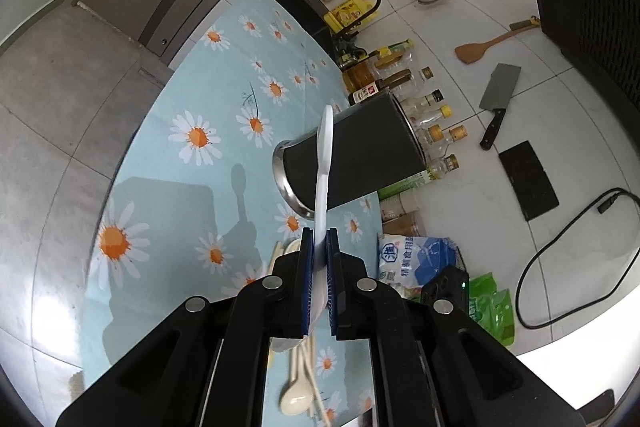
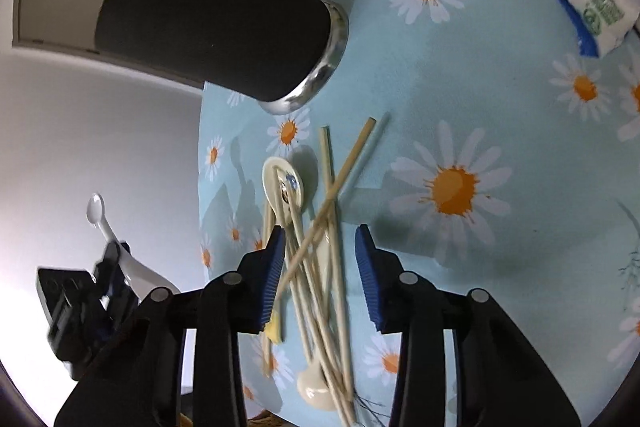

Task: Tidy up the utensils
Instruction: 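Lift the white spoon with the left tool while the right tool grasps a wooden chopstick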

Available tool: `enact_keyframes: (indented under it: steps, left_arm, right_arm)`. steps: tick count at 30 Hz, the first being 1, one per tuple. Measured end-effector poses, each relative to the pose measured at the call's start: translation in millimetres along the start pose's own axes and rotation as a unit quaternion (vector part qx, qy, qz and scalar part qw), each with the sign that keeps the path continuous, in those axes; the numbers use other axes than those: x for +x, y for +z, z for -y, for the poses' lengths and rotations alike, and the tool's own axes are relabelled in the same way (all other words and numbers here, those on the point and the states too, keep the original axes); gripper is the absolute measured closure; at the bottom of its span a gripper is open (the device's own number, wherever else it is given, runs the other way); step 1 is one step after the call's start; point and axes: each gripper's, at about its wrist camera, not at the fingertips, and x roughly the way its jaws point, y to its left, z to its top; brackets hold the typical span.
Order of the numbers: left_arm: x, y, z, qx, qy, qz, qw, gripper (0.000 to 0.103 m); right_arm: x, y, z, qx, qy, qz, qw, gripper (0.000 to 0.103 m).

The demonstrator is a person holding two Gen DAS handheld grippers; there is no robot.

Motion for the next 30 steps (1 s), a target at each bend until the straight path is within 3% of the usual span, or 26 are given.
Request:
enact_keyframes:
  steps: [11,20,30]
  left_arm:
    - [2.8,13.9,-8.1,0.014,-0.019,-0.024,0.9994,0.098]
    - [6.0,18.0,-8.1,0.022,-0.028,-0.033,0.9988,0.098]
    - [8.6,16.9,-3.3,0.031,-0.028,-0.036,0.9985,0.098]
  right_arm:
    - [18.2,16.1,3.0,0.052,-0.005,0.019,0.998,0.074]
    - [26.3,17.9,10.1,0.076,0.001,0.026,0.997,0.092]
    - [16.6,11.4,16.3,0.087,0.029,0.023,0.996,0.097]
